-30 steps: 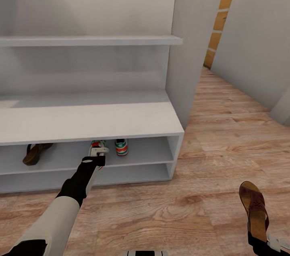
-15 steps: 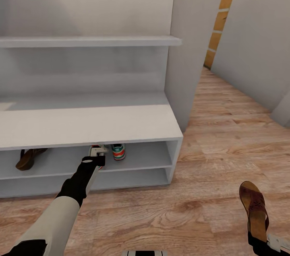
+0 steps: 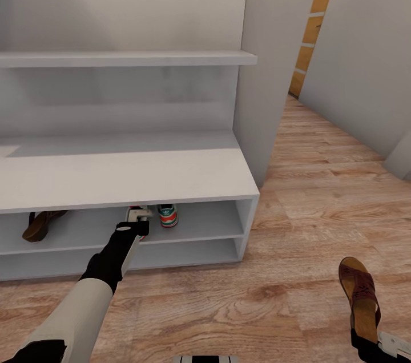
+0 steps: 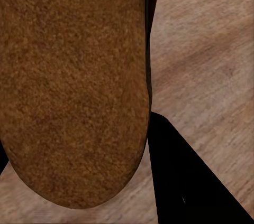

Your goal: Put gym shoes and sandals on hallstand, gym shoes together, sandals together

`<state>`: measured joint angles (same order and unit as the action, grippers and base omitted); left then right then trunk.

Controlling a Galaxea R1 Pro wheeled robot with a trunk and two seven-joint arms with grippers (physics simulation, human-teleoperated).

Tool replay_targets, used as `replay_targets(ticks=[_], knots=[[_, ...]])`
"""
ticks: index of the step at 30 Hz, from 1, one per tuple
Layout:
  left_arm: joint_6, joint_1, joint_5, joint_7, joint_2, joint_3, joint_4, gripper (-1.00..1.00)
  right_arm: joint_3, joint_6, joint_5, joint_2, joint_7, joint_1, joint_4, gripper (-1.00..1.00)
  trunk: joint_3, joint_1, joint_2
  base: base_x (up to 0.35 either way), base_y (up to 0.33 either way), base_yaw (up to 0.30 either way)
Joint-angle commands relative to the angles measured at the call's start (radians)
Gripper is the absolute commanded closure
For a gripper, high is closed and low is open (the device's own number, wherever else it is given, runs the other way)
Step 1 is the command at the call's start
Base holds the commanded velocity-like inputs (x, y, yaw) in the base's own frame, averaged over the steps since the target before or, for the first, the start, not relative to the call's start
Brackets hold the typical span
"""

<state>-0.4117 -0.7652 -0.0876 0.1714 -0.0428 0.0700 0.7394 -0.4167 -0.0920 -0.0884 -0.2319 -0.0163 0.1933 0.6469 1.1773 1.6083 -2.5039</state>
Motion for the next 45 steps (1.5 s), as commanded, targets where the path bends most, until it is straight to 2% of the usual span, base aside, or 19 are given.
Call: replay_targets(ticks=[1, 45], knots=[[-0.006, 0.0, -0.009, -0.003, -0.001, 0.004, 0.002, 1.0, 0.002, -0.003, -0.013, 0.0, -0.002, 0.0, -0.001, 1.0, 0.001, 0.0, 0.0, 0.0, 0.0, 0.0], [-0.004, 0.0, -0.008, -0.003, 0.0, 0.004, 0.002, 1.0, 0.003, -0.002, -0.011, 0.0, -0.002, 0.0, -0.003, 1.0, 0.001, 0.0, 0.0, 0.057, 0.0, 0.0]])
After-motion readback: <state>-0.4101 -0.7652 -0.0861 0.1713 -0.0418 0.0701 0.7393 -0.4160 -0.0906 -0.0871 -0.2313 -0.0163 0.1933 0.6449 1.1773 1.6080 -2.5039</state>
